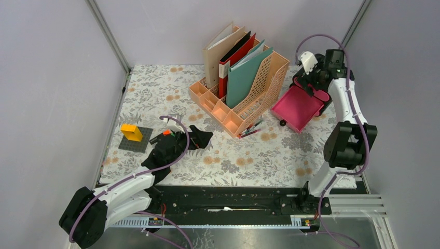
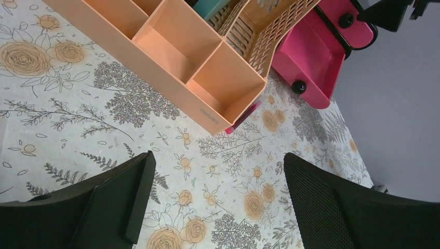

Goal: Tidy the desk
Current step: Move the storage box to the center of the board.

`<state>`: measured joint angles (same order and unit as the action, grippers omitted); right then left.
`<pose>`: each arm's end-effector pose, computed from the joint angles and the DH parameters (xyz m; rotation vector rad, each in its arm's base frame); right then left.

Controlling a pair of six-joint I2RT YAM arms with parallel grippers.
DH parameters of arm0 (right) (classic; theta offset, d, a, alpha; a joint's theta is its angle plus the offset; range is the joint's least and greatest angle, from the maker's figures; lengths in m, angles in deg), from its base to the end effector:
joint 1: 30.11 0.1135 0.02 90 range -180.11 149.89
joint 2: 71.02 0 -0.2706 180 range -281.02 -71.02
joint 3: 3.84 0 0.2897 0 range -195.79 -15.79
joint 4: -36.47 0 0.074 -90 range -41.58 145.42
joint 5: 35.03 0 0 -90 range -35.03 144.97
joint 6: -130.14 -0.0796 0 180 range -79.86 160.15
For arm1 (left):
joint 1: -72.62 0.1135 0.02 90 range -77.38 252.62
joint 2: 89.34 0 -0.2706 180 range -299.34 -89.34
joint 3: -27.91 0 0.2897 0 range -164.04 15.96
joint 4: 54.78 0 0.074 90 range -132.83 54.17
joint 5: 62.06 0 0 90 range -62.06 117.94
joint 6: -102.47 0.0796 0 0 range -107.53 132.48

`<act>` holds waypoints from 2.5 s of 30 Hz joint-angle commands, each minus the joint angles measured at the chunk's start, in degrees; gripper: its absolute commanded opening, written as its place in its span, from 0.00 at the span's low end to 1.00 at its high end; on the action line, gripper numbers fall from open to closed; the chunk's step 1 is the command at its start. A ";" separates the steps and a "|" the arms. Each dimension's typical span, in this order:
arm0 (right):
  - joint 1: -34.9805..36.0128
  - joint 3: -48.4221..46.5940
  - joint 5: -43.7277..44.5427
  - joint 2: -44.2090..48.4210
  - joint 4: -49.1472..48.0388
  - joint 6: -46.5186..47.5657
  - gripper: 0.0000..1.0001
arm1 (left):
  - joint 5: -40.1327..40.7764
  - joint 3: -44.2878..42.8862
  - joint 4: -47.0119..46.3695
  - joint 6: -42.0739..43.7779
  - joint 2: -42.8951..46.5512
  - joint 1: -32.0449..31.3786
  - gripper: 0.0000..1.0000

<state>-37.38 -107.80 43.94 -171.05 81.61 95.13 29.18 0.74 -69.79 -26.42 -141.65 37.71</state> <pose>0.4687 -0.0444 0.2996 -1.0208 2.0593 -0.3486 0.2208 -0.1520 0.1775 -0.0805 1.8379 -0.9088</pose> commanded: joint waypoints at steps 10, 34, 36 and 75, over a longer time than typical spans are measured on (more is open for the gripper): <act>-9.25 -35.24 -1.01 -18.64 -1.35 -28.21 0.41 | -0.97 1.67 -6.14 -0.87 -0.43 0.47 0.99; -12.86 -52.03 -4.80 -41.87 -7.54 -25.41 0.05 | -2.99 -2.32 -6.20 -1.10 -7.68 0.64 0.99; -12.86 -51.72 -7.10 -41.91 -5.59 -24.28 0.05 | -2.75 -2.11 -6.00 -1.10 -7.36 0.64 0.99; -13.91 -46.09 -11.28 -36.57 -14.28 -50.84 0.51 | -2.44 -0.75 -5.69 -0.73 -5.35 0.73 0.99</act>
<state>-51.12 -149.83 31.62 -205.38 71.93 54.23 26.80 0.83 -72.96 -27.86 -147.14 38.10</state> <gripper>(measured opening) 0.449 0.987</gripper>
